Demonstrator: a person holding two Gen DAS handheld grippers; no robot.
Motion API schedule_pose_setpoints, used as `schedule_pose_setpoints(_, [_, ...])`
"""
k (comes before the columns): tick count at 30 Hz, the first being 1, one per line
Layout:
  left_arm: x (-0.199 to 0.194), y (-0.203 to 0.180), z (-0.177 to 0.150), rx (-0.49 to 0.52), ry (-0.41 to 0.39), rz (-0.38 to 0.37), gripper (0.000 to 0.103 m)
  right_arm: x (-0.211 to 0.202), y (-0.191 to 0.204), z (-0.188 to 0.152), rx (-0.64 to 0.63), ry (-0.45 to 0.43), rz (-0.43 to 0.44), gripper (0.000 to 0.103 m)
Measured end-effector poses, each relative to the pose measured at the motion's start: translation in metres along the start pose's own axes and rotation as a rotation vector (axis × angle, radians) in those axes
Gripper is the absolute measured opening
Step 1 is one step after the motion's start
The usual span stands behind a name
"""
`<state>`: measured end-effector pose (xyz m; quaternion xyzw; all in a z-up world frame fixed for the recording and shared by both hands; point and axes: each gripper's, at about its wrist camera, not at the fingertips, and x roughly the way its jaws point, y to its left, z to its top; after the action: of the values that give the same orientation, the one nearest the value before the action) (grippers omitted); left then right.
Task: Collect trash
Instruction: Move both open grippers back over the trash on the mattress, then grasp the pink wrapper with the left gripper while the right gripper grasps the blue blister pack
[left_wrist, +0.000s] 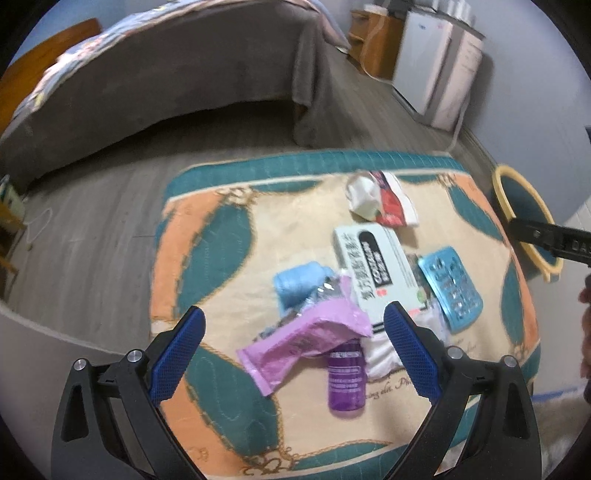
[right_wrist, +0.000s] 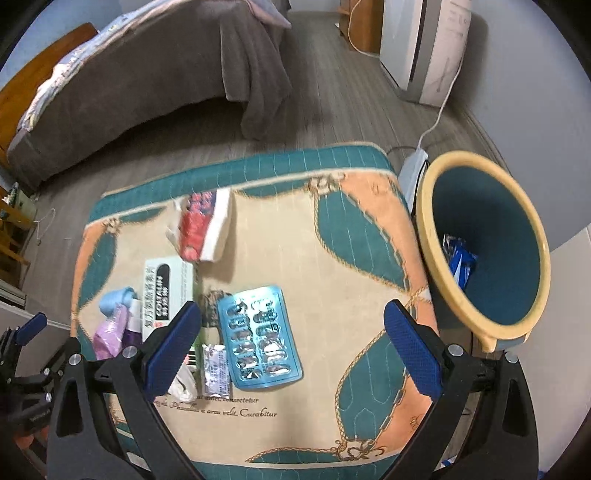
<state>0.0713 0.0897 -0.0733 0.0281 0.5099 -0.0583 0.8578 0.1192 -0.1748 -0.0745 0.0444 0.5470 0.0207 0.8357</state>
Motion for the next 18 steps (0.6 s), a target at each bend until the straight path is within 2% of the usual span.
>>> schedule_pose_setpoints(6, [0.019, -0.011, -0.004, 0.070, 0.063, 0.001, 0.096, 0.023, 0.005, -0.001, -0.054, 0.041, -0.031, 0.097])
schedule_pose_setpoints(10, [0.027, -0.005, -0.002, 0.060, 0.093, 0.002, 0.096, 0.038, 0.005, 0.001, -0.084, 0.077, -0.051, 0.097])
schedule_pose_setpoints(18, [0.036, -0.005, 0.001, 0.040, 0.109, -0.033, 0.095, 0.060, 0.019, -0.002, -0.120, 0.138, -0.025, 0.097])
